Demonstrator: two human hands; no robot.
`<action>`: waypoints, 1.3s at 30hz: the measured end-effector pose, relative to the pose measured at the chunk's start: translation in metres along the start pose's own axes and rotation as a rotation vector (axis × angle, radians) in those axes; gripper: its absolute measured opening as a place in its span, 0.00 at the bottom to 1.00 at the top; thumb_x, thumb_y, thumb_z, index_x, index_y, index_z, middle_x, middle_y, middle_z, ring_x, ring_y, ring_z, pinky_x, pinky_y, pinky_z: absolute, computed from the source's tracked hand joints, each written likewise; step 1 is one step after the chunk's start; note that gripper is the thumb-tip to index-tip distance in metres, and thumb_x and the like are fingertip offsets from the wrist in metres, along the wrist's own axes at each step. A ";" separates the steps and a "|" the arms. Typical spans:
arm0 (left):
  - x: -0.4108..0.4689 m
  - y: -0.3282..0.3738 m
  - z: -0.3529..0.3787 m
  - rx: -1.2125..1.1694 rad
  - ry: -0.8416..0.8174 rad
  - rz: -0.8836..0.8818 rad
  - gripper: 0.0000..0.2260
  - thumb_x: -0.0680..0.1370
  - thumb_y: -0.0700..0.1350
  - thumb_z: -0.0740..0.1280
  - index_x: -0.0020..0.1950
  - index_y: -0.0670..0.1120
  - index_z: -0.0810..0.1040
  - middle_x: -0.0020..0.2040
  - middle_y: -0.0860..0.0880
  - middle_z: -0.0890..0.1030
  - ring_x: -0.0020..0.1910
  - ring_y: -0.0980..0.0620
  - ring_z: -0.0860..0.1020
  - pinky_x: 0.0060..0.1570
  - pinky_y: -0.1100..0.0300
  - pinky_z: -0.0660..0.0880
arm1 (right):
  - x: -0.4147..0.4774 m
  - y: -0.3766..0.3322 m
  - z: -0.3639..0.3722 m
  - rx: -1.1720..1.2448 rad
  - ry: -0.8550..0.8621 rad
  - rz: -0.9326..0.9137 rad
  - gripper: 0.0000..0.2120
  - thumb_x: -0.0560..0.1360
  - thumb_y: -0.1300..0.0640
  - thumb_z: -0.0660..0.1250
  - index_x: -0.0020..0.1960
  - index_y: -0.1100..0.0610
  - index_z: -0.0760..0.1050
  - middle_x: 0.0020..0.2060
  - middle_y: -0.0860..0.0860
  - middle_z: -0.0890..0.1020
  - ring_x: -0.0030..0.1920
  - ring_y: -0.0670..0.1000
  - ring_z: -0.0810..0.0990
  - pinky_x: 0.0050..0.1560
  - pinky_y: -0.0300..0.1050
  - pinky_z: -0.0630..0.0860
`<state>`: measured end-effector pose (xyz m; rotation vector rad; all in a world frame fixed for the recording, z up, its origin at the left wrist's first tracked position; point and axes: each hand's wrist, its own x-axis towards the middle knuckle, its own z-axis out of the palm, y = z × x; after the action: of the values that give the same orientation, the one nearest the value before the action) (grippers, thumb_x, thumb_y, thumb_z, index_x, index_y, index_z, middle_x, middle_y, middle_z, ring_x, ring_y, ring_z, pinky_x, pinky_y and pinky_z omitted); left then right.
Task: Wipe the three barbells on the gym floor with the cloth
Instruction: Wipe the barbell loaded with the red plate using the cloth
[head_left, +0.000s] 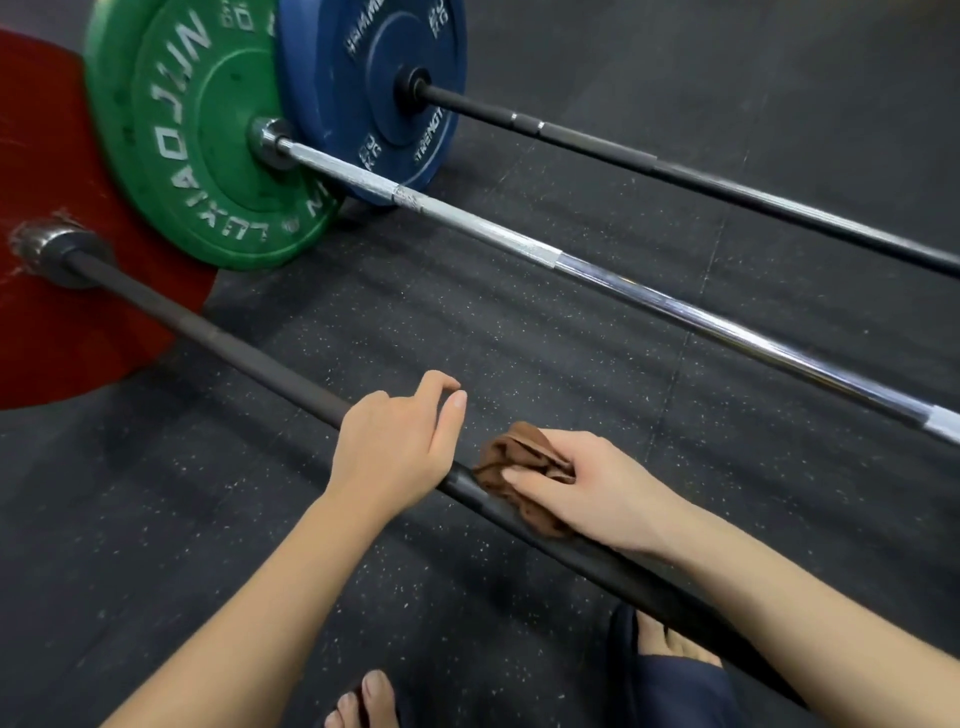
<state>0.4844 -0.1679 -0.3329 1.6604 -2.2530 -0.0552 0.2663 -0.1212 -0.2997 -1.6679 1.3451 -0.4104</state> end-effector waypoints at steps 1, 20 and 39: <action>0.000 -0.001 0.001 -0.010 0.000 0.004 0.25 0.82 0.59 0.42 0.62 0.51 0.74 0.28 0.51 0.79 0.31 0.44 0.73 0.34 0.53 0.59 | 0.007 -0.002 0.004 -0.005 0.023 -0.009 0.05 0.80 0.46 0.67 0.54 0.42 0.80 0.41 0.41 0.84 0.41 0.42 0.81 0.51 0.45 0.79; 0.003 0.008 -0.021 0.060 -0.161 0.037 0.17 0.86 0.57 0.49 0.56 0.52 0.74 0.23 0.53 0.71 0.28 0.50 0.73 0.31 0.59 0.57 | -0.099 0.041 -0.034 -0.078 0.124 0.168 0.05 0.80 0.46 0.68 0.52 0.35 0.79 0.46 0.34 0.84 0.48 0.36 0.81 0.57 0.44 0.78; -0.015 0.110 -0.014 0.043 -0.563 0.382 0.25 0.83 0.65 0.39 0.43 0.52 0.67 0.39 0.53 0.78 0.39 0.50 0.77 0.42 0.51 0.72 | -0.140 0.070 -0.057 -0.130 0.068 0.184 0.06 0.80 0.44 0.66 0.51 0.45 0.79 0.44 0.39 0.84 0.46 0.41 0.82 0.54 0.43 0.78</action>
<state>0.3911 -0.1165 -0.2982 1.3146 -2.9701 -0.4304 0.1352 -0.0196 -0.2879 -1.6291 1.5901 -0.2787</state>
